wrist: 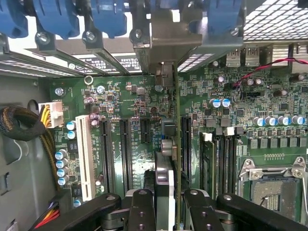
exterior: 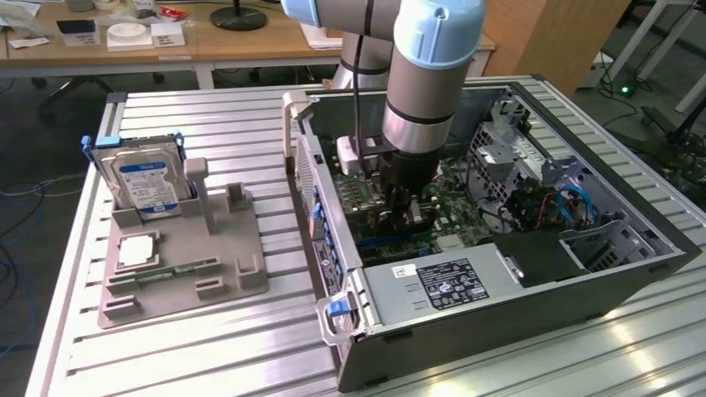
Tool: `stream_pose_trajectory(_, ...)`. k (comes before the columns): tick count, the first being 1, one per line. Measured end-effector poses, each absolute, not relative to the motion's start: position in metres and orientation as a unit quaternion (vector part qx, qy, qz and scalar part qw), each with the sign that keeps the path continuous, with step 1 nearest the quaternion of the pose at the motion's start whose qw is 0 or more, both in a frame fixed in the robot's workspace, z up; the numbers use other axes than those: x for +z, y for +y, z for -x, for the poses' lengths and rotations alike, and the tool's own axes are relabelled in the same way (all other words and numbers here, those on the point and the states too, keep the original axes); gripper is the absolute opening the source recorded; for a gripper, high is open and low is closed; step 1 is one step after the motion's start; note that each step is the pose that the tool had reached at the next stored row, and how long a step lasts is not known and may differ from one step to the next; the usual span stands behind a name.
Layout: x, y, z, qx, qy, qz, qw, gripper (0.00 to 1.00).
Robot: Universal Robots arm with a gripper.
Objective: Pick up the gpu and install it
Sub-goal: 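Insert the gpu into the slot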
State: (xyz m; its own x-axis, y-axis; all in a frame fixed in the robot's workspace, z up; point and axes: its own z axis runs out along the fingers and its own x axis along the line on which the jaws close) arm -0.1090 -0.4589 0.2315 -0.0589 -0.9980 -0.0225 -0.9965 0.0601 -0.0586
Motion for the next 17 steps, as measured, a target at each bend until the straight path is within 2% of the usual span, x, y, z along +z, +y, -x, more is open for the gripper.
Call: stream_pose_trajectory(17,0.2288,-0.4589,0.109,-0.014,0.727,0.686,0.028,0.28)
